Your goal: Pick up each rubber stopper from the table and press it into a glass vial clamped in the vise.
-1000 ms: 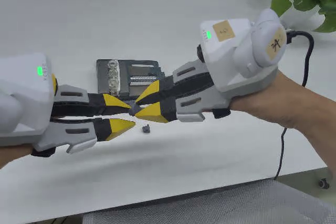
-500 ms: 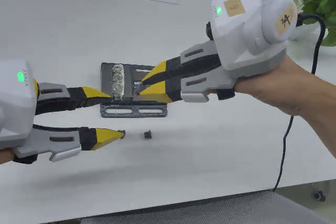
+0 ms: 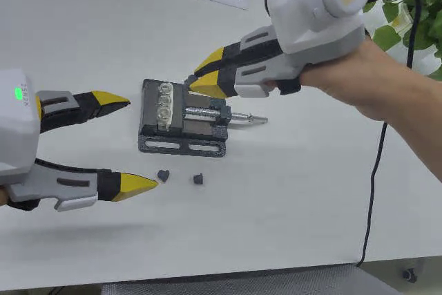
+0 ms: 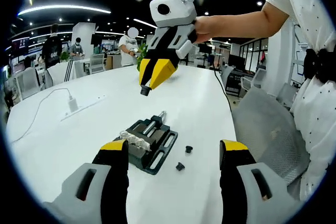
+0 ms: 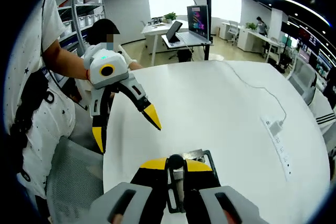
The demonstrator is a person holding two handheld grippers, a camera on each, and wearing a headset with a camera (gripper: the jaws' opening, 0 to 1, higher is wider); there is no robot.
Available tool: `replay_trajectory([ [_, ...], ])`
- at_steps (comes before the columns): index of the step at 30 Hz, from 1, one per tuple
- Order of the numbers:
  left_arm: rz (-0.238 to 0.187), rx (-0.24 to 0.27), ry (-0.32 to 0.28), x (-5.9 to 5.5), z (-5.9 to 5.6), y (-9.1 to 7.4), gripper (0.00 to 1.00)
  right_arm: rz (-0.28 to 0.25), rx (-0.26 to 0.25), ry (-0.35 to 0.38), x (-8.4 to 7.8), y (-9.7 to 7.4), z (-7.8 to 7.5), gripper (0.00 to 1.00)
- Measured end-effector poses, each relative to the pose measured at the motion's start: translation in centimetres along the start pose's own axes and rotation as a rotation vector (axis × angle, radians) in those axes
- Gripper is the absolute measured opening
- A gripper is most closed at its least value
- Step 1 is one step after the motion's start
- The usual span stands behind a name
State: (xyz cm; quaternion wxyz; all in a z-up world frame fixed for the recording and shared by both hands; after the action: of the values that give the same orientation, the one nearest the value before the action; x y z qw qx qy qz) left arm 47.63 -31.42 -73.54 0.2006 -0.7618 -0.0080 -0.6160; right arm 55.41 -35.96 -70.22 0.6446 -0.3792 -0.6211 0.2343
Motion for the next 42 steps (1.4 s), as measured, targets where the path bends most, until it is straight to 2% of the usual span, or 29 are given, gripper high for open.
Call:
replay_trajectory([
  [8,-0.006,0.005,-0.011,-0.7,0.0,-0.1,0.8,0.099,-0.002,-0.073,-0.7,2.7,-2.5,0.06],
  [9,-0.007,0.006,-0.011,-0.8,0.1,-0.1,0.81,0.106,0.001,-0.078,-0.7,3.0,-2.5,0.06],
  [11,-0.039,0.008,0.007,-0.5,0.1,-0.2,0.85,0.133,0.014,-0.093,-1.0,4.0,-2.7,0.06],
  [13,-0.041,0.009,-0.008,-0.6,0.3,-0.2,0.88,0.174,0.01,-0.136,-1.6,4.6,-3.1,0.06],
  [17,-0.044,0.01,-0.003,-0.9,0.5,-0.2,0.93,0.19,0.022,-0.133,-1.9,5.8,-3.3,0.06],
  [20,-0.047,0.009,-0.001,-1.1,0.7,-0.2,0.95,0.222,0.028,-0.162,-2.5,6.6,-3.3,0.06],
  [29,-0.043,0.009,-0.012,-1.4,1.1,-0.2,0.99,0.26,0.048,-0.175,-3.5,8.5,-3.5,0.06],
  [42,-0.047,0.0,-0.015,-1.4,1.2,-0.1,0.98,0.283,0.058,-0.183,-3.6,8.6,-3.2,0.06],
])
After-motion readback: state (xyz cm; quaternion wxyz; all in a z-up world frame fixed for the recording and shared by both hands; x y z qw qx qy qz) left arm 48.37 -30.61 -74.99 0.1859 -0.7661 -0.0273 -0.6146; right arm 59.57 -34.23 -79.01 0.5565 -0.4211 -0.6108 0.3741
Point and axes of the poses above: the centre of the closed fingertips' face, and the gripper's own axes: y roughly forward along the fingers, z roughly to its left, x roughly out of its top, the point moved 1 cm from there along -y, roughly backward along the fingers, and after that the axes turned 8 degrees about -x, right-handed, at the moved point
